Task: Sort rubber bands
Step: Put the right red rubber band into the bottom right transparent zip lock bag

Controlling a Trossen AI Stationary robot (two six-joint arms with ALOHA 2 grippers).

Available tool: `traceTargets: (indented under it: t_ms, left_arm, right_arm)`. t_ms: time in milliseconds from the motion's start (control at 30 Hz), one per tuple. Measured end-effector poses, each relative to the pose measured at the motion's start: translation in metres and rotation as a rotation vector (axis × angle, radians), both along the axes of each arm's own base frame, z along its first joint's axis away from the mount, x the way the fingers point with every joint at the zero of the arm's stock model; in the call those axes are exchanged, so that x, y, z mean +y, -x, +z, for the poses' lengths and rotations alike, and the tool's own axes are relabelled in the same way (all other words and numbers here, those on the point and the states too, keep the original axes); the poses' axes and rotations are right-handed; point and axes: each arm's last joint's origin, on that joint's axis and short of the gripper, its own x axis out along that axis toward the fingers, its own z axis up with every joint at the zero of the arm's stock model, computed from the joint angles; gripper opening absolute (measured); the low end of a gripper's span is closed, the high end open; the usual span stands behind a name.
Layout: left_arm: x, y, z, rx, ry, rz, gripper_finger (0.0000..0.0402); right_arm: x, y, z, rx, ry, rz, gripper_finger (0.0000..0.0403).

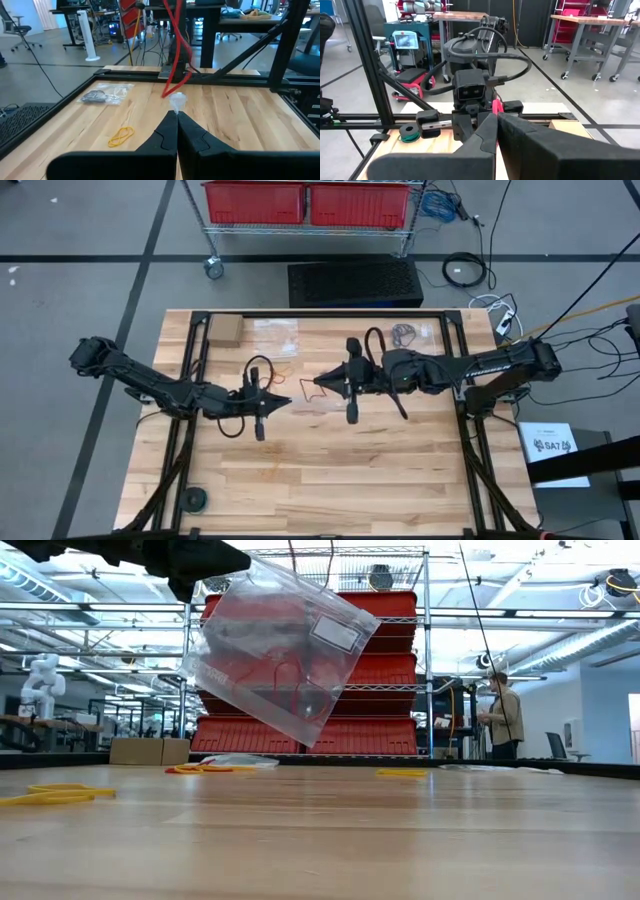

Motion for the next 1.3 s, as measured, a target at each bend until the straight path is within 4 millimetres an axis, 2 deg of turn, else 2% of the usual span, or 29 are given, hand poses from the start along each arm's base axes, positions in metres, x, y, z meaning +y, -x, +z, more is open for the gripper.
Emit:
traceTargets:
  t_ms: [1300]
  left_arm:
    - [0.0001,0.0001,-0.0007,0.007,-0.002,0.002,0.0000]
  right_arm:
    - [0.0064,0.0005,0.0007,-0.009,0.000,0.016,0.0000]
